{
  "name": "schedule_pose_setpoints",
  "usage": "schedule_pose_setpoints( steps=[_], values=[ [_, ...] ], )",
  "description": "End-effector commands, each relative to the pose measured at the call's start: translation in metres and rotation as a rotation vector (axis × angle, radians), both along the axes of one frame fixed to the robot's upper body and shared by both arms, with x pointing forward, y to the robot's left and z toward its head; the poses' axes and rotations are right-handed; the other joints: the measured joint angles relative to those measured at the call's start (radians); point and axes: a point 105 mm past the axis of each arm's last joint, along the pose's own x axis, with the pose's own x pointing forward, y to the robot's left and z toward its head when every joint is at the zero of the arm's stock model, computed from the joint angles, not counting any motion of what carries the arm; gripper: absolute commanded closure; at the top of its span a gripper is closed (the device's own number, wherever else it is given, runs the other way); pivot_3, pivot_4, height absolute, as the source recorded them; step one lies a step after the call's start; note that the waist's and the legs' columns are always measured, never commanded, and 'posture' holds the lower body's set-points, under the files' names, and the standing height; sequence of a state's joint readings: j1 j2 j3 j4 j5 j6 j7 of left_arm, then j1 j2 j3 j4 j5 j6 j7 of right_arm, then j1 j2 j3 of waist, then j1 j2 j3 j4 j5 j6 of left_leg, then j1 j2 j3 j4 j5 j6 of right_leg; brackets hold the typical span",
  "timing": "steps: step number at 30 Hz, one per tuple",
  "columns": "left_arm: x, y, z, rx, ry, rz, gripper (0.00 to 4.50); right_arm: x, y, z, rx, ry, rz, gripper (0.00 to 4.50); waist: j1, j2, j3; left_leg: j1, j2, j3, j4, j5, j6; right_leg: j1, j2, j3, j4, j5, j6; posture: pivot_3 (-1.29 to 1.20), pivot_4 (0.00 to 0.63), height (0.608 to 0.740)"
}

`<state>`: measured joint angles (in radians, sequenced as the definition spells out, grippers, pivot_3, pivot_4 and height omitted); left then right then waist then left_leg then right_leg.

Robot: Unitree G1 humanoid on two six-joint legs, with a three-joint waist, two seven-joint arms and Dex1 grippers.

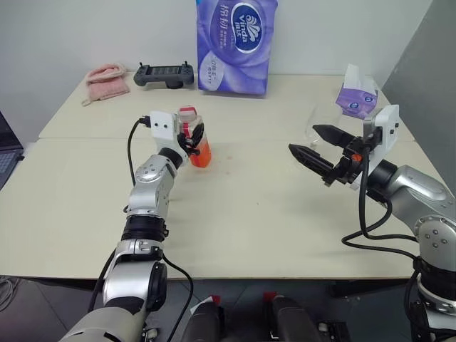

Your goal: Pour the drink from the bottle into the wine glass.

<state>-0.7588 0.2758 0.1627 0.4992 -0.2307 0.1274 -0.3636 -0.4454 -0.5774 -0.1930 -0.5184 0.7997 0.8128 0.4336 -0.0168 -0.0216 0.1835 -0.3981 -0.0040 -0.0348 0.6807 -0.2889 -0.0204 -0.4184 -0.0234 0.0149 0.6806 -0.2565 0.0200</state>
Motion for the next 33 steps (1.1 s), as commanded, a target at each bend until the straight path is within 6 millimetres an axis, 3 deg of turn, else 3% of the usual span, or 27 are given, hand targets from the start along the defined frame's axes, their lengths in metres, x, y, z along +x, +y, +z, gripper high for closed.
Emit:
schedule_pose_setpoints(
  steps=[1, 7, 13, 19, 33],
  values=[
    [-0.008, -0.004, 0.029, 0.064, -0.078, -0.043, 2.56, -0.003, 0.002, 0.012, -0.036, -0.070, -0.012, 0.00, -0.001, 0.000, 0.000, 0.000, 0.000, 0.000, 0.000, 0.000, 0.000, 0.000, 0.000, 0.000, 0.000, 0.000, 0.000, 0.00, 0.150, 0.740],
    [-0.042, -0.051, 0.059, 0.185, -0.156, -0.422, 2.56, -0.004, 0.024, 0.017, -0.040, -0.063, 0.071, 0.00, -0.006, 0.000, 0.000, -0.001, 0.000, 0.001, 0.000, 0.001, -0.001, -0.002, 0.000, 0.000, 0.000, 0.000, 0.000, 0.00, 0.150, 0.740],
    [-0.094, -0.091, 0.048, 0.158, -0.117, -0.856, 2.56, -0.004, 0.044, 0.015, -0.082, -0.077, 0.126, 0.00, -0.010, 0.000, 0.000, -0.001, 0.000, 0.001, 0.000, 0.001, -0.001, -0.001, 0.000, 0.001, 0.000, 0.000, 0.000, 0.00, 0.150, 0.740],
    [-0.104, -0.102, 0.040, 0.183, -0.095, -0.957, 2.56, 0.000, 0.052, 0.018, -0.064, -0.085, 0.116, 0.00, -0.010, 0.000, 0.000, -0.001, 0.001, 0.000, 0.000, 0.000, 0.000, -0.002, 0.001, 0.001, 0.000, 0.000, 0.000, 0.00, 0.150, 0.740],
    [-0.107, -0.113, 0.037, 0.210, -0.107, -1.011, 2.56, -0.003, 0.079, 0.019, -0.002, -0.045, 0.196, 0.00, -0.010, 0.000, 0.000, -0.001, 0.000, 0.000, 0.000, 0.000, 0.000, -0.002, 0.000, 0.001, 0.000, 0.000, 0.000, 0.00, 0.150, 0.740]
  ],
)
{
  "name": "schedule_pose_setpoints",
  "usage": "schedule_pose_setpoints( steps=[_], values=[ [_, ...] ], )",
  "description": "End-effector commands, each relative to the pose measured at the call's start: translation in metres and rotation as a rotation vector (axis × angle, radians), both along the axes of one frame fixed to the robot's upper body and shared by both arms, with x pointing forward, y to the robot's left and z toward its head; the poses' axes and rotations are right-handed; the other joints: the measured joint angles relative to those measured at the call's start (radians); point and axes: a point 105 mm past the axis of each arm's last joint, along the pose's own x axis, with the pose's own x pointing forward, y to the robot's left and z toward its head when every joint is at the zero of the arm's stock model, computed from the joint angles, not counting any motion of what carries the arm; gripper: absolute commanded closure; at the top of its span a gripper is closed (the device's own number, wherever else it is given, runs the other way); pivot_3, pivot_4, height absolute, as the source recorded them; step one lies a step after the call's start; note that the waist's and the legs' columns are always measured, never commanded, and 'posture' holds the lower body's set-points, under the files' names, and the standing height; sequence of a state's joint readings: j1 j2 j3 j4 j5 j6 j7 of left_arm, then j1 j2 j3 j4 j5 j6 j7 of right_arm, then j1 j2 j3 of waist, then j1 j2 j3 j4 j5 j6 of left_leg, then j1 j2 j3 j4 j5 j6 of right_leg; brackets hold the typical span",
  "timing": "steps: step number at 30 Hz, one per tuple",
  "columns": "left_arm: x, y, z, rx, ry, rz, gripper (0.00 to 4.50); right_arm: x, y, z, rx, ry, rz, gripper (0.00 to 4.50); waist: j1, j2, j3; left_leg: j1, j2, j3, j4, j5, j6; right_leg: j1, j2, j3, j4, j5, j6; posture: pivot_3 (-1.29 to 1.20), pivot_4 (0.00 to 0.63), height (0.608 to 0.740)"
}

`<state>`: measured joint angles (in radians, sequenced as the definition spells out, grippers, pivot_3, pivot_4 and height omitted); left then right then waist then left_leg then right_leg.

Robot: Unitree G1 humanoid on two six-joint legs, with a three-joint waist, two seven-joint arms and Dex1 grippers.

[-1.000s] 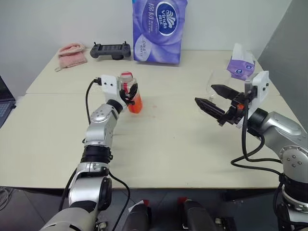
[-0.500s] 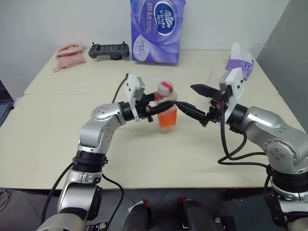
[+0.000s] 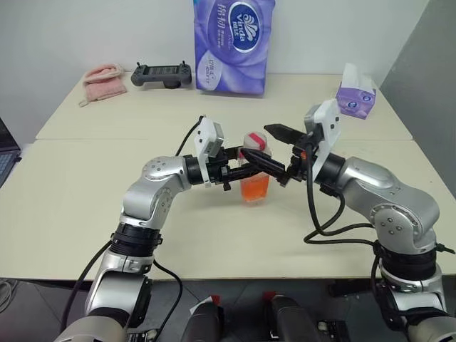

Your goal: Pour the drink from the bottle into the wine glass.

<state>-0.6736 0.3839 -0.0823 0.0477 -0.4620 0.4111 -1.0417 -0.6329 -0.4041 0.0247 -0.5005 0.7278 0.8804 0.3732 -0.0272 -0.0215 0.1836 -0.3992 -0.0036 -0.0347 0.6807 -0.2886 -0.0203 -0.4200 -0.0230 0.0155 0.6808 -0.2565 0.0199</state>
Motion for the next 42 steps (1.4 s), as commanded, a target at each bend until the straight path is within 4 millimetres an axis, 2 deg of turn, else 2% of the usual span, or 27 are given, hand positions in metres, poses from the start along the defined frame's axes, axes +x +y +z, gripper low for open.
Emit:
schedule_pose_setpoints(
  steps=[1, 5, 6, 8, 14, 15, 19, 23, 27, 32, 36, 39, 42],
  values=[
    [-0.004, -0.006, 0.017, -0.015, -0.074, -0.034, 2.56, -0.004, 0.004, 0.013, 0.020, -0.040, 0.029, 0.00, 0.000, 0.000, 0.000, 0.000, 0.000, 0.000, 0.000, 0.000, 0.000, 0.000, 0.000, 0.000, 0.000, 0.000, 0.000, 0.00, 0.150, 0.740],
    [-0.003, -0.006, 0.016, -0.010, -0.074, -0.031, 2.56, -0.005, 0.004, 0.011, 0.011, -0.037, 0.041, 0.00, 0.000, 0.000, 0.000, 0.000, 0.000, 0.000, 0.000, 0.000, 0.000, 0.000, 0.000, 0.000, 0.000, 0.000, 0.000, 0.00, 0.150, 0.740],
    [-0.003, -0.006, 0.015, -0.008, -0.073, -0.030, 2.56, -0.005, 0.004, 0.010, 0.003, -0.037, 0.045, 0.18, 0.000, 0.000, 0.000, 0.000, 0.000, 0.000, 0.000, 0.000, 0.000, 0.000, 0.000, 0.000, 0.000, 0.000, 0.000, 0.00, 0.150, 0.740],
    [-0.003, -0.006, 0.015, -0.005, -0.070, -0.029, 2.56, -0.006, 0.005, 0.006, -0.022, -0.042, 0.056, 0.58, 0.000, 0.000, 0.000, 0.000, 0.000, 0.000, 0.000, 0.000, 0.000, 0.000, 0.000, 0.000, 0.000, 0.000, 0.000, 0.00, 0.150, 0.740],
    [-0.003, -0.006, 0.014, -0.002, -0.068, -0.028, 2.56, -0.005, 0.006, 0.007, -0.018, -0.041, 0.065, 2.63, 0.000, 0.000, 0.000, 0.000, 0.000, 0.000, 0.000, 0.000, 0.000, 0.000, 0.000, 0.000, 0.000, 0.000, 0.000, 0.00, 0.150, 0.740],
    [-0.003, -0.006, 0.014, -0.003, -0.069, -0.027, 2.56, -0.005, 0.006, 0.006, -0.021, -0.041, 0.065, 2.68, 0.000, 0.000, 0.000, 0.000, 0.000, 0.000, 0.000, 0.000, 0.000, 0.000, 0.000, 0.000, 0.000, 0.000, 0.000, 0.00, 0.150, 0.740],
    [-0.005, -0.008, 0.016, -0.012, -0.071, -0.025, 2.56, -0.004, 0.002, 0.004, -0.017, -0.026, 0.064, 2.68, 0.000, 0.000, 0.000, 0.000, 0.000, 0.000, 0.000, 0.000, 0.000, 0.000, 0.000, 0.000, 0.000, 0.000, 0.000, 0.00, 0.150, 0.740],
    [-0.021, -0.017, 0.020, -0.021, -0.066, -0.122, 2.56, -0.015, -0.005, 0.004, -0.042, -0.022, 0.203, 2.68, 0.000, 0.000, 0.000, 0.000, 0.000, 0.000, 0.000, 0.000, 0.000, 0.000, 0.000, 0.000, 0.000, 0.000, 0.000, 0.00, 0.150, 0.740],
    [-0.050, -0.022, 0.025, 0.006, -0.038, -0.309, 2.56, -0.023, -0.016, -0.006, -0.262, -0.056, 0.456, 2.68, -0.001, 0.001, 0.001, 0.000, -0.001, 0.000, 0.000, 0.000, 0.001, 0.000, 0.000, -0.001, 0.000, 0.000, 0.000, 0.00, 0.150, 0.740],
    [-0.049, -0.021, 0.026, 0.030, -0.048, -0.321, 2.56, -0.009, -0.027, 0.005, -0.295, -0.044, 0.492, 2.68, -0.005, 0.001, 0.001, 0.002, 0.001, 0.002, -0.001, 0.000, 0.001, 0.000, 0.002, -0.001, 0.000, 0.000, 0.000, 0.00, 0.150, 0.740],
    [-0.036, -0.015, 0.023, 0.015, -0.048, -0.229, 2.56, -0.012, -0.057, 0.011, -0.276, -0.013, 0.353, 1.27, 0.007, 0.001, 0.001, -0.001, 0.000, 0.001, 0.000, 0.000, 0.001, 0.000, 0.000, -0.001, -0.001, 0.000, 0.000, 0.00, 0.150, 0.740],
    [-0.032, -0.013, 0.022, 0.006, -0.048, -0.197, 2.56, -0.019, -0.062, 0.013, -0.259, -0.013, 0.277, 0.20, 0.017, 0.000, 0.001, -0.002, -0.001, -0.001, 0.001, 0.000, 0.001, 0.000, -0.002, 0.000, -0.001, 0.000, 0.000, 0.00, 0.150, 0.740],
    [-0.021, -0.010, 0.018, 0.000, -0.056, -0.131, 2.56, -0.020, -0.056, 0.006, -0.247, -0.023, 0.078, 0.20, 0.019, 0.000, 0.001, -0.001, 0.000, -0.001, 0.001, 0.000, 0.001, 0.000, -0.002, 0.000, 0.000, 0.000, 0.000, 0.00, 0.150, 0.740]
  ],
)
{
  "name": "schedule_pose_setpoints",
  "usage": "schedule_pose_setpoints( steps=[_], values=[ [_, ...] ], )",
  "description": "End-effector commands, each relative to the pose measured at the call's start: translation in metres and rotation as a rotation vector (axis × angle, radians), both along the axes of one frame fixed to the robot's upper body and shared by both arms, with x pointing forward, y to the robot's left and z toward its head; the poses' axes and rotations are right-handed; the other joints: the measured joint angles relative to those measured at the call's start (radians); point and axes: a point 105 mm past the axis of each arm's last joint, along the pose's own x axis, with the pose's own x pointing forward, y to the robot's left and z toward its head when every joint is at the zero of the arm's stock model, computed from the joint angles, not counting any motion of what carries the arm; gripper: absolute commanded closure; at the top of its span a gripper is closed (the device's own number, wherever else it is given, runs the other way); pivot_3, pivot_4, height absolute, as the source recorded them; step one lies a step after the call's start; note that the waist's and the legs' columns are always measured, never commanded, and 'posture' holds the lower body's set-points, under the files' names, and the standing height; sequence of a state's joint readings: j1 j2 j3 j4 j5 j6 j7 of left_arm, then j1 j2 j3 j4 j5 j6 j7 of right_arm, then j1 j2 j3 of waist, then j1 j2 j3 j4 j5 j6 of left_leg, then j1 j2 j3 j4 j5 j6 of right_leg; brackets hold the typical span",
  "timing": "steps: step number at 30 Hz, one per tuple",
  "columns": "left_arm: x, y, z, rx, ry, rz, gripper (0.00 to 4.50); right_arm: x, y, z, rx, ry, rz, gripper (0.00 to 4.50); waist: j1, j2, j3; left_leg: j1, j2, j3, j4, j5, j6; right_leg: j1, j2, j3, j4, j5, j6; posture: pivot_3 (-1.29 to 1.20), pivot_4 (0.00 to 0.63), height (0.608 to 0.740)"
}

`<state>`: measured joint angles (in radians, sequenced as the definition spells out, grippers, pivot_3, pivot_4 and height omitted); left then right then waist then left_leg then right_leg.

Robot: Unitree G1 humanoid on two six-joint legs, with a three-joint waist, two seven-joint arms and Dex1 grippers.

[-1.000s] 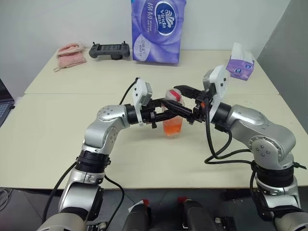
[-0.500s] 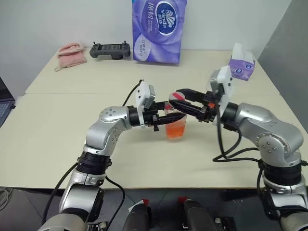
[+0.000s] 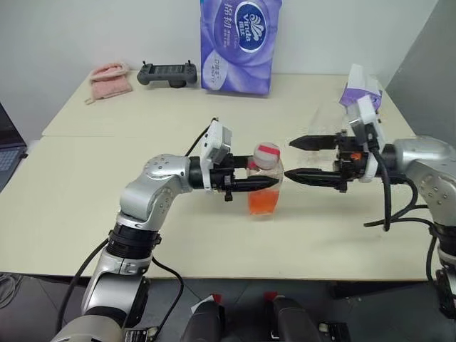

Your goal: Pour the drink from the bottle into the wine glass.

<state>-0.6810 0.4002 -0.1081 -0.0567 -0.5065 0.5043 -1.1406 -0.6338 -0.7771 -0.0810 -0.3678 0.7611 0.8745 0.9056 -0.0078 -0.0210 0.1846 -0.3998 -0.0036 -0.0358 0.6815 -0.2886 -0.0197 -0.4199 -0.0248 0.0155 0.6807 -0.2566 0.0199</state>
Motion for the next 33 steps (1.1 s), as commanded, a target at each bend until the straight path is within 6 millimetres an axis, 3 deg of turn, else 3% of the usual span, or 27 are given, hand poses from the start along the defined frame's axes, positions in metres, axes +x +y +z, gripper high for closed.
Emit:
schedule_pose_setpoints(
  steps=[1, 8, 19, 27, 33],
  values=[
    [0.008, 0.003, 0.010, -0.044, -0.057, 0.054, 2.56, -0.007, 0.011, 0.006, 0.039, -0.090, -0.175, 0.20, -0.002, 0.000, 0.000, 0.000, 0.001, 0.000, 0.000, 0.000, 0.000, 0.000, 0.000, 0.000, 0.000, 0.000, 0.000, 0.00, 0.150, 0.740],
    [0.012, -0.002, 0.008, -0.047, -0.063, 0.054, 2.56, -0.009, 0.044, 0.010, 0.202, -0.075, -0.322, 0.20, -0.007, 0.000, 0.000, 0.000, 0.000, 0.000, -0.001, 0.001, -0.001, -0.001, 0.001, 0.000, 0.000, 0.000, 0.000, 0.00, 0.150, 0.740],
    [0.016, -0.008, 0.013, -0.063, -0.077, 0.044, 2.56, -0.010, 0.051, 0.013, 0.236, -0.058, -0.335, 0.20, -0.011, 0.000, 0.000, 0.000, -0.001, 0.000, -0.001, 0.000, 0.000, 0.000, 0.001, 0.000, 0.000, 0.000, 0.000, 0.00, 0.150, 0.740],
    [0.016, -0.008, 0.014, -0.070, -0.076, 0.054, 2.56, -0.008, 0.050, 0.016, 0.252, -0.067, -0.341, 2.63, -0.017, 0.000, 0.000, 0.000, -0.001, -0.001, -0.001, 0.000, 0.000, 0.000, 0.002, 0.000, 0.000, 0.000, 0.000, 0.00, 0.150, 0.740],
    [0.011, -0.008, 0.014, -0.072, -0.067, 0.042, 2.56, -0.006, 0.050, 0.017, 0.229, -0.077, -0.300, 2.63, -0.017, 0.000, 0.000, 0.000, -0.001, -0.001, -0.001, 0.000, 0.000, 0.000, 0.001, 0.000, 0.000, 0.000, 0.000, 0.00, 0.150, 0.740]
  ],
)
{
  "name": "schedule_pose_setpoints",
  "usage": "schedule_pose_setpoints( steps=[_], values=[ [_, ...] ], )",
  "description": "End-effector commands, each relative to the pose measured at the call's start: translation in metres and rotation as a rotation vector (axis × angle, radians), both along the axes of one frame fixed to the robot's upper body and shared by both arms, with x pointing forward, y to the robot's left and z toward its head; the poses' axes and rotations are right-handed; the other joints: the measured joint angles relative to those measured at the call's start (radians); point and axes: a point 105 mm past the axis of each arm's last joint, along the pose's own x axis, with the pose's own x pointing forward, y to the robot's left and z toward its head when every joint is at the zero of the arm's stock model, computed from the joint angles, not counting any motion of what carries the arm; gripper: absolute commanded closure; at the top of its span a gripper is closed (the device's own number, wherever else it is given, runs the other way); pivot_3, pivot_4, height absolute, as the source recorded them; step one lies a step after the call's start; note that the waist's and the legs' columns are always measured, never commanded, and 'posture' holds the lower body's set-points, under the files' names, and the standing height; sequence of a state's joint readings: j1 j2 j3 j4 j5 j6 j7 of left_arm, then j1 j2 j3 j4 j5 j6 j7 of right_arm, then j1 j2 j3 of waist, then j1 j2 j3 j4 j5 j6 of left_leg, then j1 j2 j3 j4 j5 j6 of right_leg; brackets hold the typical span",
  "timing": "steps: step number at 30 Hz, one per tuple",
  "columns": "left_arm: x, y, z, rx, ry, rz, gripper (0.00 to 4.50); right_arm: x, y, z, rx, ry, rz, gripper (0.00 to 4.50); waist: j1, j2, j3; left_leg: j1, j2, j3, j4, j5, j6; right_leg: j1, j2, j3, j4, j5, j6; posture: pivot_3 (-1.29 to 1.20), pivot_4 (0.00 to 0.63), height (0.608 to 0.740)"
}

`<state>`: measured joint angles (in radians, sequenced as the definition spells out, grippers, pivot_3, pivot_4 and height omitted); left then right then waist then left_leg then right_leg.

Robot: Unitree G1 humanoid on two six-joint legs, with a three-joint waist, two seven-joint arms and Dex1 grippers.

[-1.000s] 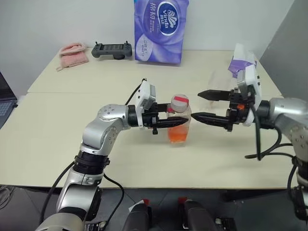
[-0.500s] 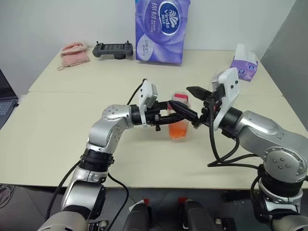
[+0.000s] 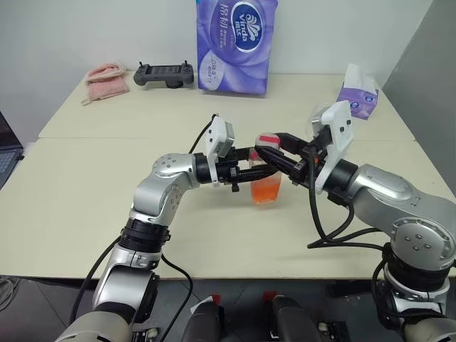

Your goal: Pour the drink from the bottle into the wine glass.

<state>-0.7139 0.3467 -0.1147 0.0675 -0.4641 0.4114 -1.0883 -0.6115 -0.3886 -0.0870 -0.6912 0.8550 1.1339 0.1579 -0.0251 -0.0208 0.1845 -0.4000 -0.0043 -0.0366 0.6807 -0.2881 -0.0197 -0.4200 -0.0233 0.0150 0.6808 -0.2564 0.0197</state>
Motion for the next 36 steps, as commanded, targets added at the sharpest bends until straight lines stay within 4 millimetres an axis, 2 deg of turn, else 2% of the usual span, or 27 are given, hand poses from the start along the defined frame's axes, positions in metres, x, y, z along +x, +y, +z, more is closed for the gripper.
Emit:
schedule_pose_setpoints(
  steps=[1, 3, 7, 10, 12, 15, 19, 20, 25, 27, 32, 36],
  values=[
    [-0.012, -0.003, 0.019, -0.034, -0.057, -0.050, 2.56, -0.003, -0.002, 0.016, -0.010, -0.081, 0.081, 2.63, 0.000, 0.000, 0.000, 0.000, 0.000, 0.000, 0.000, 0.000, 0.000, 0.000, 0.000, 0.000, 0.000, 0.000, 0.000, 0.00, 0.150, 0.740],
    [-0.018, -0.004, 0.021, -0.037, -0.047, -0.085, 2.56, -0.005, -0.003, 0.020, -0.029, -0.104, 0.177, 2.63, 0.000, 0.000, 0.000, 0.000, 0.000, 0.000, 0.000, 0.000, 0.000, 0.000, 0.000, 0.000, 0.000, 0.000, 0.000, 0.00, 0.150, 0.740],
    [-0.031, -0.003, 0.023, -0.006, -0.037, -0.179, 2.56, -0.001, -0.011, 0.004, -0.188, -0.080, 0.462, 2.63, -0.003, 0.000, 0.000, 0.001, -0.001, 0.002, 0.000, 0.000, 0.001, 0.000, 0.001, -0.002, -0.001, 0.000, 0.000, 0.00, 0.150, 0.740],
    [-0.030, -0.002, 0.023, 0.010, -0.039, -0.189, 2.56, 0.019, -0.021, 0.000, -0.242, -0.084, 0.488, 2.63, -0.004, 0.000, 0.000, 0.002, 0.000, 0.002, -0.001, 0.000, 0.001, 0.001, 0.001, -0.002, 0.000, 0.000, 0.000, 0.00, 0.150, 0.740],
    [-0.023, 0.000, 0.022, 0.019, -0.055, -0.153, 2.56, 0.034, -0.036, 0.010, -0.233, -0.062, 0.436, 2.63, -0.004, 0.000, 0.000, 0.002, 0.001, 0.002, -0.001, 0.000, 0.001, 0.001, 0.001, -0.001, -0.001, 0.000, 0.000, 0.00, 0.150, 0.740],
    [-0.018, 0.001, 0.022, 0.021, -0.064, -0.125, 2.56, 0.034, -0.050, 0.021, -0.203, -0.027, 0.417, 1.66, -0.001, 0.000, 0.000, 0.001, 0.000, 0.003, 0.000, 0.000, 0.000, 0.000, 0.000, -0.001, 0.000, 0.000, 0.000, 0.00, 0.150, 0.740],
    [-0.014, 0.004, 0.022, 0.010, -0.062, -0.096, 2.56, 0.015, -0.068, 0.016, -0.233, -0.006, 0.331, 0.25, 0.020, 0.000, 0.000, -0.001, 0.000, 0.000, 0.000, 0.000, 0.000, 0.000, -0.001, -0.001, -0.002, 0.000, 0.000, 0.00, 0.150, 0.740],
    [-0.012, 0.005, 0.022, 0.005, -0.064, -0.082, 2.56, 0.011, -0.068, 0.017, -0.215, -0.001, 0.309, 0.25, 0.022, 0.000, 0.000, -0.001, 0.000, 0.000, 0.000, 0.000, 0.000, 0.000, -0.001, -0.001, -0.002, 0.000, 0.000, 0.00, 0.150, 0.740],
    [-0.006, 0.005, 0.023, -0.008, -0.061, -0.052, 2.56, -0.003, -0.052, 0.017, -0.152, -0.034, 0.209, 0.25, 0.014, 0.000, 0.000, 0.000, 0.001, 0.001, 0.000, 0.000, 0.000, 0.000, -0.001, 0.001, 0.000, 0.000, 0.000, 0.00, 0.150, 0.740],
    [-0.007, 0.005, 0.022, -0.009, -0.060, -0.053, 2.56, -0.007, -0.040, 0.015, -0.117, -0.047, 0.183, 0.25, 0.012, 0.000, 0.000, 0.001, 0.002, 0.000, 0.000, 0.000, 0.000, 0.000, 0.000, 0.000, 0.000, 0.000, 0.000, 0.00, 0.150, 0.740],
    [-0.006, 0.004, 0.022, -0.005, -0.060, -0.056, 2.56, -0.010, -0.011, 0.018, -0.020, -0.085, 0.117, 0.25, 0.011, 0.000, 0.000, 0.000, 0.001, 0.000, 0.000, 0.000, 0.000, 0.000, 0.000, 0.000, 0.000, 0.000, 0.000, 0.00, 0.150, 0.740],
    [-0.006, 0.001, 0.023, -0.005, -0.065, -0.062, 2.56, -0.005, -0.005, 0.017, 0.000, -0.082, 0.083, 0.25, 0.014, 0.000, 0.000, 0.000, 0.000, 0.000, 0.000, 0.000, 0.000, 0.000, 0.000, 0.000, 0.000, 0.000, 0.000, 0.00, 0.150, 0.740]
  ],
)
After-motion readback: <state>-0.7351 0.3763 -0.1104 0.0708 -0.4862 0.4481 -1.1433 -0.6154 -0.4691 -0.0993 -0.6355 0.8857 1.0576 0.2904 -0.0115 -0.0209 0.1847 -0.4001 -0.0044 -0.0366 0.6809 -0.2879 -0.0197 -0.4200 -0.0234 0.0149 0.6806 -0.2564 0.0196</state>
